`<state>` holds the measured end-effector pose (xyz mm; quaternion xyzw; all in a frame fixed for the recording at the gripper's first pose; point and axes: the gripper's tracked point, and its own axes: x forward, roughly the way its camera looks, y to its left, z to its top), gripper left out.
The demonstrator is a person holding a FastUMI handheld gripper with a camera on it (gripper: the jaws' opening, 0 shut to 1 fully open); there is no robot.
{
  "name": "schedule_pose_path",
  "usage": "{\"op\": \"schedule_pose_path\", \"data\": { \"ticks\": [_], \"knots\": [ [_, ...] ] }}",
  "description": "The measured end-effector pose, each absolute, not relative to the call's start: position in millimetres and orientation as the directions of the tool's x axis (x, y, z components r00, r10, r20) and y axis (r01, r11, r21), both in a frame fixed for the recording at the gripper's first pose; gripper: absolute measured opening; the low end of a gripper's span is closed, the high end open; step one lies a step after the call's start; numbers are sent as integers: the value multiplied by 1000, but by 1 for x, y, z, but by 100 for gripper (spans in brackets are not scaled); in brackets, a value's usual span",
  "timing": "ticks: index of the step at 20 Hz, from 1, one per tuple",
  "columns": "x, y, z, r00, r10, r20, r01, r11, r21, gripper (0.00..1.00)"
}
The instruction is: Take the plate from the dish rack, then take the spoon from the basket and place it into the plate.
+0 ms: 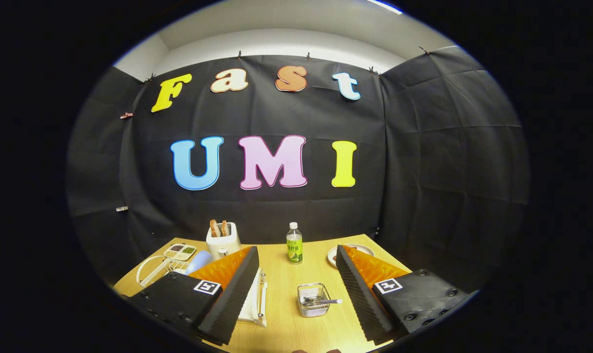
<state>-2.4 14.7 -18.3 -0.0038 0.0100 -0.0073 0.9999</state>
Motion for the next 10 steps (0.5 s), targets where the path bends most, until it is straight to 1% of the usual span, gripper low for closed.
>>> {"op": "schedule_pose_path", "data": {
  "ticks": [7,10],
  "knots": [
    [3,21,-28,998,-17,-60,18,1000,15,98],
    [10,32,-40,992,-5,-128,10,999,38,97]
  ]
}}
